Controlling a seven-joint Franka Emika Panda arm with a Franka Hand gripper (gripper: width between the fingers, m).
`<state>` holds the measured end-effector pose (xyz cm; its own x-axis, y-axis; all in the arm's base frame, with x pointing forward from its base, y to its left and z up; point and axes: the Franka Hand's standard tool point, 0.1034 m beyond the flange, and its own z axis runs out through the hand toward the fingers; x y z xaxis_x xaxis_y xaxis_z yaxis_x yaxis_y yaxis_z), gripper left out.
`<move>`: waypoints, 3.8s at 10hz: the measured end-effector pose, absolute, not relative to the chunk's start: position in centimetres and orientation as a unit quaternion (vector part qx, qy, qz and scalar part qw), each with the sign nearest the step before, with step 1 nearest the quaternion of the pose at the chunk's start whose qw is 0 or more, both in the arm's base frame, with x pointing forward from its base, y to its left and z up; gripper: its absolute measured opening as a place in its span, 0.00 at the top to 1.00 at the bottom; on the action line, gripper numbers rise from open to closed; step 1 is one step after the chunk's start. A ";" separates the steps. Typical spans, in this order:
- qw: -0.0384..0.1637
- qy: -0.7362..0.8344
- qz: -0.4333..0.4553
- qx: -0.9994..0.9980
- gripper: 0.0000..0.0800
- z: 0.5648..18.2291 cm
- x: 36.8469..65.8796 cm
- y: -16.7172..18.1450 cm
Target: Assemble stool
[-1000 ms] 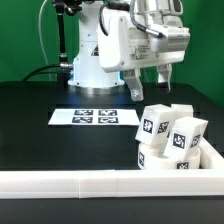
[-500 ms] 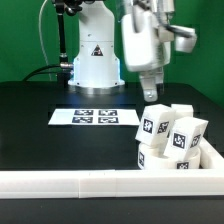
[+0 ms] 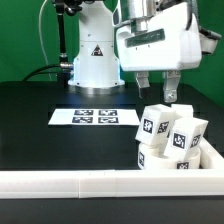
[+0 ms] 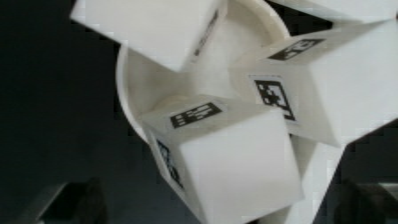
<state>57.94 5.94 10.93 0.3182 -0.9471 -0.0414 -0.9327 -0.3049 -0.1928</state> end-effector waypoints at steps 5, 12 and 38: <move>0.073 0.316 -0.091 -0.942 0.19 11.1 58.5 5.4; 0.037 0.047 -0.105 -0.993 0.19 11.2 58.4 5.5; -0.004 -0.185 -0.007 -0.983 0.46 9.2 58.0 4.5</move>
Offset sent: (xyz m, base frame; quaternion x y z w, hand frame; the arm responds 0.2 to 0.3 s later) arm 0.0058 0.0137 -0.0024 0.0734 -0.0180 -0.2480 0.9658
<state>58.00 4.51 9.16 0.9312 0.3643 0.0115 0.3642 -0.9313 0.0096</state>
